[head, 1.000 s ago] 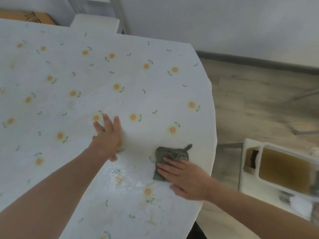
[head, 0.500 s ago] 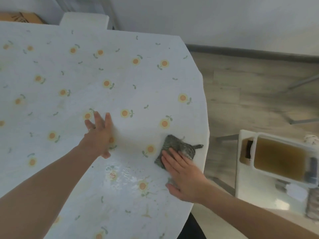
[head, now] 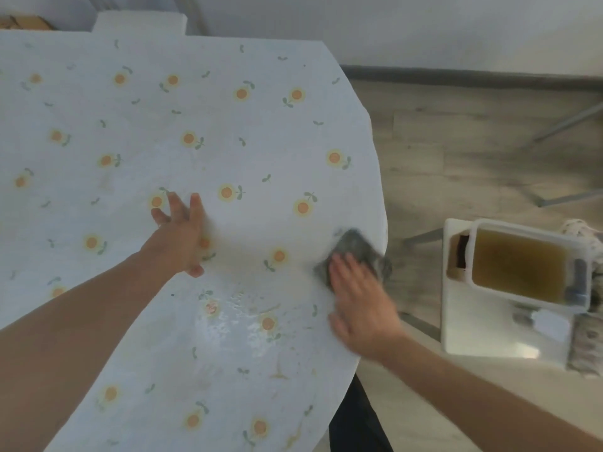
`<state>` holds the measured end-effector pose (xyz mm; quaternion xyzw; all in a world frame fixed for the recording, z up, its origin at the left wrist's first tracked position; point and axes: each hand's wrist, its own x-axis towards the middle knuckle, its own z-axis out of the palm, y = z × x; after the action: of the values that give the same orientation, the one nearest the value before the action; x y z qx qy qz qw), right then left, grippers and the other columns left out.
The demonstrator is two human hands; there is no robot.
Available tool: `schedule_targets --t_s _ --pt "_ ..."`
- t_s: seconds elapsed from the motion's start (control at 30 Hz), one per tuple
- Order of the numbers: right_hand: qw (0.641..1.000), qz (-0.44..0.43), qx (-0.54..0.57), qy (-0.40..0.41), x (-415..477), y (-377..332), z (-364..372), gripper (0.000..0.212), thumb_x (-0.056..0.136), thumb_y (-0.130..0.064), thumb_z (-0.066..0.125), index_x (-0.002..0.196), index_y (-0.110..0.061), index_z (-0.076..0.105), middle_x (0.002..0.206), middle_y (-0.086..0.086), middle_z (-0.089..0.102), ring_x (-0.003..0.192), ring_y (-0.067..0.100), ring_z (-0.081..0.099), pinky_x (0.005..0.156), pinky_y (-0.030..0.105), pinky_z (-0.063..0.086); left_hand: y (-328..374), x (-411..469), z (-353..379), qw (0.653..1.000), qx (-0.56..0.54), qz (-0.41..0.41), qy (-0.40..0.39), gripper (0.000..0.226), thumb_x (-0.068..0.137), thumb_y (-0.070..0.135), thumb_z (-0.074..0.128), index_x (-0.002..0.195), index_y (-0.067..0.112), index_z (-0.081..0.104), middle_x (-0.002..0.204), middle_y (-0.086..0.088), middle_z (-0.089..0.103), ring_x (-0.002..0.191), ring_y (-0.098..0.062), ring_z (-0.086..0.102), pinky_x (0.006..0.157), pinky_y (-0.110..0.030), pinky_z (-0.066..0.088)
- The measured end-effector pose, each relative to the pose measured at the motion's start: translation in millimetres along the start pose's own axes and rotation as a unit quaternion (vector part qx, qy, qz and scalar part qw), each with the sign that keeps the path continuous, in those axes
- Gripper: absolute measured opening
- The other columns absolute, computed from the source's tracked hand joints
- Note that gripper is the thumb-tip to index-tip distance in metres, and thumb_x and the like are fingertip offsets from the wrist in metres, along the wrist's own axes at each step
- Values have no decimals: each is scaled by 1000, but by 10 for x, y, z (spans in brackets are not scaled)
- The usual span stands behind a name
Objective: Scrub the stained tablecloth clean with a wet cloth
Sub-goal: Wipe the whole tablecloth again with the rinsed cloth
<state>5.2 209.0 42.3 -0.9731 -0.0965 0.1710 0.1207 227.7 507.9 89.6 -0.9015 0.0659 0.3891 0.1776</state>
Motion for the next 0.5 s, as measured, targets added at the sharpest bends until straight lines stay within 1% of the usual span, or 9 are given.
schedule_targets --t_s 0.1,0.17,0.2,0.23,0.27,0.33,0.4,0.47,0.5 --pt "989 -141 -2 -45 -630 -557 305 81 95 -54 37 159 -8 17 167 10 10 155 28 -1 124 46 16 12 -13 -14 1000 -29 1 -9 159 68 37 96 153 14 -37 159 -28 -38 151 -58 -8 117 -62 34" --pt "976 -213 -14 -45 -533 -314 241 70 98 -47 36 158 -12 25 166 5 21 155 23 7 122 40 24 -5 -15 -33 998 -68 6 5 157 67 28 97 155 19 -32 160 -21 -39 152 -53 -14 118 -63 33" --pt "975 -219 -24 -35 -395 -161 187 66 100 -43 35 158 -14 25 166 2 22 155 20 8 122 38 22 -38 -45 14 997 -77 6 17 157 65 28 99 157 21 -29 161 -20 -38 153 -53 -15 117 -64 33" --pt "979 -198 -43 -23 -183 56 73 65 100 -40 34 159 -15 24 166 1 22 154 20 10 122 39 19 -40 -45 -5 997 -77 15 27 157 64 28 99 158 22 -26 162 -18 -36 153 -53 -14 116 -65 35" --pt "988 -146 -46 -2 -3 227 -16 66 98 -38 35 158 -13 25 165 4 24 154 22 14 121 43 20 -72 -98 45 996 -80 23 34 155 64 28 99 158 23 -24 164 -16 -33 153 -53 -12 114 -65 36" --pt "999 -9 -15 37 304 464 -198 67 97 -38 31 157 -9 27 163 9 28 152 26 19 121 46 22 -130 -106 99 995 -69 44 52 146 69 32 96 160 24 -17 167 -14 -24 153 -54 -4 111 -62 40" --pt "994 96 -13 56 290 286 -94 70 99 -45 25 159 -9 19 167 6 16 155 24 6 125 43 9 -188 -189 229 993 -31 86 80 129 76 36 90 162 20 -5 167 -19 -10 150 -54 11 111 -58 42" --pt "990 123 -4 69 25 -137 111 75 98 -47 29 160 -8 13 168 6 7 155 24 -2 126 44 5 -243 -334 388 986 17 119 117 114 81 30 84 162 15 5 165 -23 0 144 -51 25 107 -56 45" --pt "991 115 2 65 -185 -373 220 77 97 -47 32 160 -8 13 168 6 4 155 24 -4 126 45 6 -270 -427 485 983 37 132 124 113 81 24 85 161 15 6 164 -23 2 144 -49 27 105 -54 48"
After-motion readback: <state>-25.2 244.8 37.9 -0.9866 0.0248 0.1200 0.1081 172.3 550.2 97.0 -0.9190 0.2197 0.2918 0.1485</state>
